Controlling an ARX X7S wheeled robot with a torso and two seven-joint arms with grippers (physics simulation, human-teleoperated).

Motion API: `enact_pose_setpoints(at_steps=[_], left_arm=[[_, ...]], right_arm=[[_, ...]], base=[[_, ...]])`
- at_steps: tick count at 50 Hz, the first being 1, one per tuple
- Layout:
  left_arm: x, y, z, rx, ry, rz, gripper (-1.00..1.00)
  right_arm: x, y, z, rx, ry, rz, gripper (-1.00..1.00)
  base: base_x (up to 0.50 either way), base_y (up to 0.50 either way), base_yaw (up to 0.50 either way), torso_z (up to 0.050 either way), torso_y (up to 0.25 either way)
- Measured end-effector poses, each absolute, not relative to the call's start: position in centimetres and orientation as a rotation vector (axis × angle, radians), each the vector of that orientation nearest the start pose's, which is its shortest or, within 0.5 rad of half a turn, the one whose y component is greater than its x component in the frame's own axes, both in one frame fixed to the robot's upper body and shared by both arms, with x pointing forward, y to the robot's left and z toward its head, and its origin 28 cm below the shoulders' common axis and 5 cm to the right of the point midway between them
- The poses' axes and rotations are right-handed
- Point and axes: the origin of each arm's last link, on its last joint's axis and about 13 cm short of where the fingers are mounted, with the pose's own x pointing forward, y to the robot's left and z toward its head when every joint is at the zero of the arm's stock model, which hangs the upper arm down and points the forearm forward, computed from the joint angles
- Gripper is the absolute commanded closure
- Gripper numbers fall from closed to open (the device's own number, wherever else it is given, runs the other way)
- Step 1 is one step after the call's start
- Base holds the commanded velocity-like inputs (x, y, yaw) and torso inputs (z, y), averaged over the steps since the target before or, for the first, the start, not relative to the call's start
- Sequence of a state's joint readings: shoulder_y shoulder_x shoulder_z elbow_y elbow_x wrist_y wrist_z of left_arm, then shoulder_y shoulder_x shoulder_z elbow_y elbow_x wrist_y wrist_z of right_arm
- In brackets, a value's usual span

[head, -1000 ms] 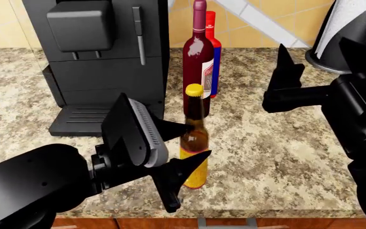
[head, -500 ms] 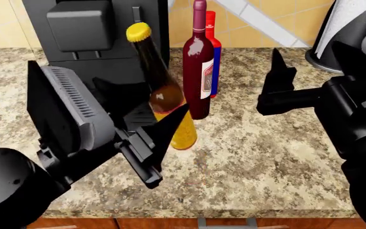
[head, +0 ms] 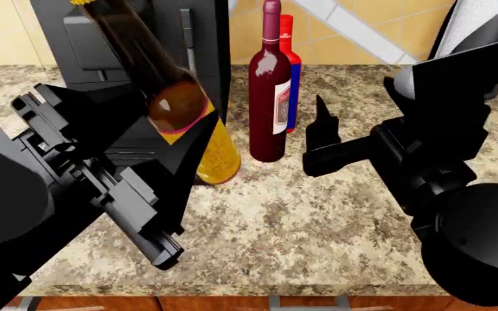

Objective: Move the drinks to the dining counter.

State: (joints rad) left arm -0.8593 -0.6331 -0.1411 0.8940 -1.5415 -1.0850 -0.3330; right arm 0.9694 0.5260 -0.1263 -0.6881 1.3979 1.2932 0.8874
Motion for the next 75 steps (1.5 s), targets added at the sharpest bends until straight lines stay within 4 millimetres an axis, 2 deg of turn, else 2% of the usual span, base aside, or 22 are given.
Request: enact_pose_setpoints(at_steps=[37, 75], left_arm=[[16.5, 24.2, 29.1, 0.135, -0.357, -0.687, 1.0], [16.2, 24.5, 28.5, 0.13, -0.35, -0.676, 1.0]], right_arm=[[25.8, -7.7, 25.6, -0.183, -0.033, 0.315, -1.0], [29.9, -6.7, 24.3, -0.126, 0.043, 0.359, -1.0]], base=[[0.0, 0.0, 0.0, 0.0, 0.001], [0.0, 0.0, 0.0, 0.0, 0.001]])
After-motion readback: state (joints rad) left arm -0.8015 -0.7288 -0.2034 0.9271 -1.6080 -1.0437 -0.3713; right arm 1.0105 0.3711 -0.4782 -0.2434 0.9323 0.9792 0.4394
